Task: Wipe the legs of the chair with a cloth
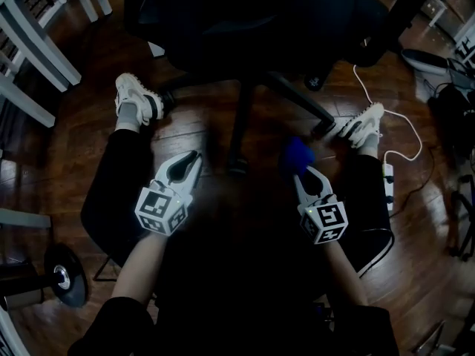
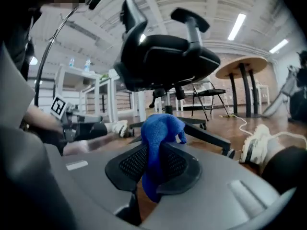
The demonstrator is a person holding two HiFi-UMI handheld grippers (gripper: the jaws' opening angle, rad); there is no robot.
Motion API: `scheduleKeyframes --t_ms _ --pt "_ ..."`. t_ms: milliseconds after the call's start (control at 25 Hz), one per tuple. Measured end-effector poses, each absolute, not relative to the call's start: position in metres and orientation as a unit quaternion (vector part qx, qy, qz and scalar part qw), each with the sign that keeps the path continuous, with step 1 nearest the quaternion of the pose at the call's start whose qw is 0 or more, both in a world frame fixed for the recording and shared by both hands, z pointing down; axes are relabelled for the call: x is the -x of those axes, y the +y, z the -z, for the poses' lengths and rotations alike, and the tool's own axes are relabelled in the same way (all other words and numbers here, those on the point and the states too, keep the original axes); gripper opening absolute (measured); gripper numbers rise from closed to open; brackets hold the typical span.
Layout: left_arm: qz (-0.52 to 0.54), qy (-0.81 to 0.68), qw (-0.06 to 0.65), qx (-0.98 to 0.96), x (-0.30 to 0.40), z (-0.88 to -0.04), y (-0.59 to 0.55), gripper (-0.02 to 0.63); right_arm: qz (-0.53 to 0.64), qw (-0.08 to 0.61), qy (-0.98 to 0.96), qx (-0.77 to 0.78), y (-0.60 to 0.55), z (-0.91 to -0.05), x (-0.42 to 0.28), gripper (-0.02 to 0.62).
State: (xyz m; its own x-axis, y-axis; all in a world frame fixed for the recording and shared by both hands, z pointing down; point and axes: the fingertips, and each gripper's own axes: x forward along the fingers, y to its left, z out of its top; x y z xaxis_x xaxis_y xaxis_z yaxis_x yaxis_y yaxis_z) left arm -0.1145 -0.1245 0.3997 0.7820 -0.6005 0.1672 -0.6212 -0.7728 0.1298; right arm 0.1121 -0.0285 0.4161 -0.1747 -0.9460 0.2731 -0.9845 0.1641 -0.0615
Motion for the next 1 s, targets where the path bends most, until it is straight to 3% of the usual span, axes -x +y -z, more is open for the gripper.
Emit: scheduleKeyframes --t_ms 240,1000 --pt "-0.085 -0.302 0.066 -0.947 0.096 -0.410 -0.109 0.044 -0.040 0.169 -0.773 -0.610 -0.029 -0.423 -0.079 0.071" --pt "-0.120 -0.288 0.031 -0.949 0.089 -0.421 -0.101 0.044 -0.044 0.167 -0.785 -0.596 -0.027 -0.429 -0.070 0.071"
